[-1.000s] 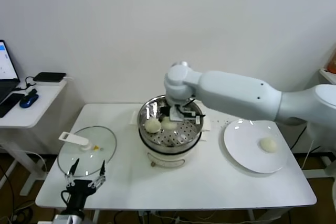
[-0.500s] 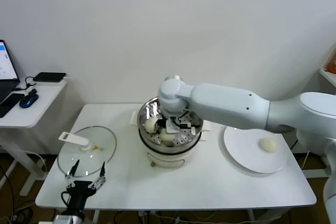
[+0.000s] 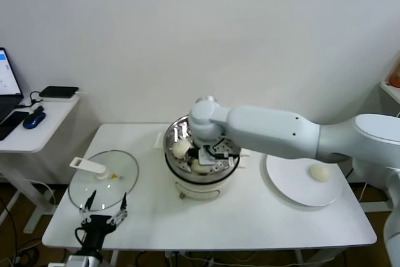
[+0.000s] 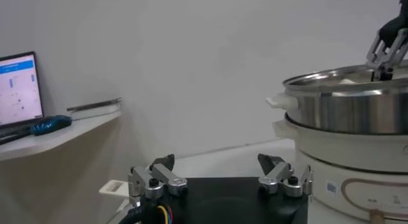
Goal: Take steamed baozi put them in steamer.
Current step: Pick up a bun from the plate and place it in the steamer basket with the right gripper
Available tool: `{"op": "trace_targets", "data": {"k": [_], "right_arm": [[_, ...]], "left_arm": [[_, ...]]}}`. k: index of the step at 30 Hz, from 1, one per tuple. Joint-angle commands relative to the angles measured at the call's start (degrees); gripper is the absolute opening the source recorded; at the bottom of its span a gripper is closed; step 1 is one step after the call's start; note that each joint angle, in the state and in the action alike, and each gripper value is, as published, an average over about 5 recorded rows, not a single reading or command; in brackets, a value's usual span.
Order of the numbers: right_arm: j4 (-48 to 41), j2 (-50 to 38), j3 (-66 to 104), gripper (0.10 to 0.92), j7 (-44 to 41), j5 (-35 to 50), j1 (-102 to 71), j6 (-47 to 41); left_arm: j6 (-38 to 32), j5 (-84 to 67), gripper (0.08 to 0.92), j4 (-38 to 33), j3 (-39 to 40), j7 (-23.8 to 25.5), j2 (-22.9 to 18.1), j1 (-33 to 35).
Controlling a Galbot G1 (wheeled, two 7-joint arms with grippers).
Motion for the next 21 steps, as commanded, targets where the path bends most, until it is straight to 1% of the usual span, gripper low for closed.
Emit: {"op": "trace_targets", "data": {"k": [1,7,14,21], "right_arm": [[0.12,0.07,-0.04,0.696,0.08,-0.12,-0.46,0.4],[0.21,-0.24,-0.04,0.706,0.47,-0.11,-0.65,0.67],[-0.29,-0.23,0.48,0.813,0.74,0.32,-0.61,1.37],[-1.26,-1.45,1.56,0.823,-0.09,5.28,2.43,1.23]], "left_arm": [[-0.04,0.02,0.823,0.12,0.01,-0.01,-0.04,0.03],[-0.04,0.02,0.823,0.12,0.06,-0.02,-0.06,0.01],[-0.13,0.02,0.823,0.19,0.07,-0.05,-0.12,0.1],[-0.17,-0.04,0.823,0.27,0.09,-0.09,-0.11,0.1]]}}
